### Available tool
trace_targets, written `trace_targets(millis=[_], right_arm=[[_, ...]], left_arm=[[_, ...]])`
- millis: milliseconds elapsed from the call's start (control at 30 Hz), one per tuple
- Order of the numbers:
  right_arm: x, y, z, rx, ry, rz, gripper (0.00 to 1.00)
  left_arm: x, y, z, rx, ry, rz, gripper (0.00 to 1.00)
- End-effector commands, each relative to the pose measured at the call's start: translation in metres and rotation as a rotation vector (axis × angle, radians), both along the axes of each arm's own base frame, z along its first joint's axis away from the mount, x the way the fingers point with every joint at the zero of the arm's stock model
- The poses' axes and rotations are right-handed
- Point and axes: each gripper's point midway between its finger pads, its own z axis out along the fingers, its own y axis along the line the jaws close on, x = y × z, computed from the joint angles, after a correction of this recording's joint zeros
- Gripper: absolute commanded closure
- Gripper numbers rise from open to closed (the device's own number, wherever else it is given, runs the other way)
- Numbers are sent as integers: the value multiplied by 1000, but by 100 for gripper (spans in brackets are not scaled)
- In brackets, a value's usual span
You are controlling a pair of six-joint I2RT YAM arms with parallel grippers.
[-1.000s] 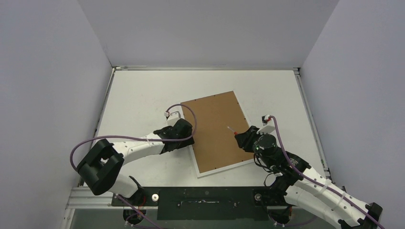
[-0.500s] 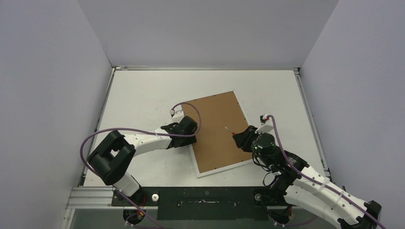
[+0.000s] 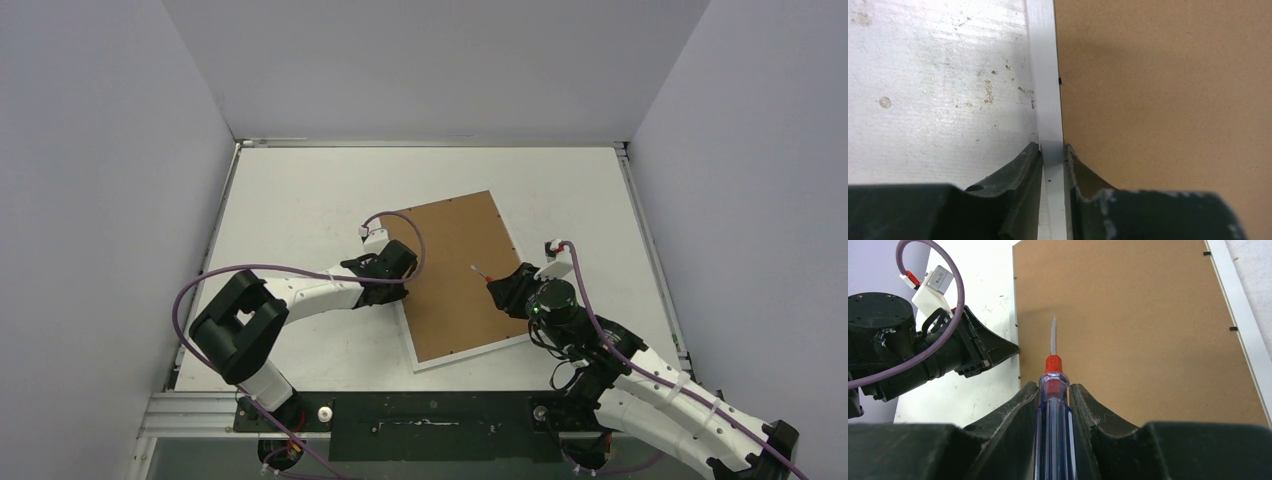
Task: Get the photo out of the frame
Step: Adjust the photo frame at the center of the board.
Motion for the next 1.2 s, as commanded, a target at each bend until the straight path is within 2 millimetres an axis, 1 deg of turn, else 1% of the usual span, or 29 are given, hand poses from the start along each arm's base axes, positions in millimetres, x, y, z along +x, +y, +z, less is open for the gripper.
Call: trace_targets(millis=[0, 133, 267, 400, 533, 600, 667, 700, 733, 767, 900, 1067, 1100, 1167], right_arm=[[8, 5, 20, 50, -47, -10, 100], [8, 7, 19, 41, -44, 1, 100], [7, 15, 19, 27, -41, 49, 100], [8, 34, 21, -12, -39, 156, 100], [12, 56, 25, -28, -46, 286, 100], [20, 63, 25, -19, -45, 330, 100], [29, 72, 24, 25, -23, 392, 100], [34, 76, 23, 57, -12, 419, 100], [38, 80, 17, 84, 18, 453, 100], [47, 82, 17, 110, 10, 468, 100], [67, 102, 11, 146, 29, 593, 100], [100, 123, -2, 154, 49, 667, 100], [107, 127, -4, 160, 54, 681, 100], [119, 134, -9, 167, 67, 682, 100]], left_arm=[[-15, 12, -18, 85, 57, -34, 88], [-27, 15, -25, 110, 82, -77, 100], [-46, 18, -37, 120, 122, -157, 100], [-71, 18, -47, 77, 147, -252, 100], [-89, 19, -49, -15, 122, -318, 100], [-93, 17, -45, -63, 90, -342, 100], [-96, 16, -41, -101, 61, -365, 100], [-97, 17, -39, -107, 53, -367, 100], [-98, 20, -39, -104, 54, -368, 100], [-99, 23, -37, -104, 49, -365, 100], [-103, 35, -40, -110, 42, -317, 100], [-106, 49, -43, -139, 41, -226, 100], [-106, 49, -43, -156, 33, -212, 100], [-106, 53, -44, -164, 19, -190, 100]])
